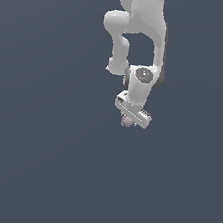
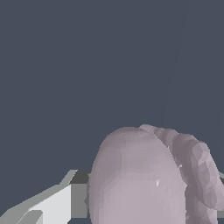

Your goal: Pick up the object and move it to a goal position.

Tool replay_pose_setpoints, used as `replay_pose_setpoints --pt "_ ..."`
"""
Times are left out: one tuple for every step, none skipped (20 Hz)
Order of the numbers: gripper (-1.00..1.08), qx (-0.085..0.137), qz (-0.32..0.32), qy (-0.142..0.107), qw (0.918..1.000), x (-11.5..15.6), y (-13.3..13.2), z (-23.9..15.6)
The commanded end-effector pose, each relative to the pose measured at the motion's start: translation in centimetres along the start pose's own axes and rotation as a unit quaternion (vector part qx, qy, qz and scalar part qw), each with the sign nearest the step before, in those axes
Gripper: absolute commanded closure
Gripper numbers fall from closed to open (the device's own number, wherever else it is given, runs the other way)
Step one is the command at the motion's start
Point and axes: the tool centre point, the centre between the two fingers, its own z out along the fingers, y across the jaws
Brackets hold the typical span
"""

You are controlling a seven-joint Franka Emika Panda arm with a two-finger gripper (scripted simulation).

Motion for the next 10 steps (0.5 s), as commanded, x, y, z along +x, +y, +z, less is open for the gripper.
replay_pose_setpoints --pt "1.08 0.000 0.000 0.000 1.0000 0.1 0.1 -0.2" --pt "1.08 0.000 0.000 0.000 1.0000 0.2 0.1 -0.4" --pt "1.08 0.000 0.000 0.000 1.0000 0.2 0.2 -0.6" --pt "1.08 0.000 0.000 0.000 1.0000 0.4 0.3 -0.9" --pt "1.08 0.000 0.000 0.000 1.0000 0.5 0.4 -1.2" --pt "1.08 0.000 0.000 0.000 1.0000 0.6 0.5 -1.6" --pt "1.08 0.000 0.000 0.000 1.0000 0.8 0.7 -2.0" --pt "1.08 0.000 0.000 0.000 1.0000 1.0 0.8 -2.5" --pt "1.08 0.000 0.000 0.000 1.0000 1.2 1.0 -3.0" --pt "1.08 0.000 0.000 0.000 1.0000 1.5 1.2 -3.6"
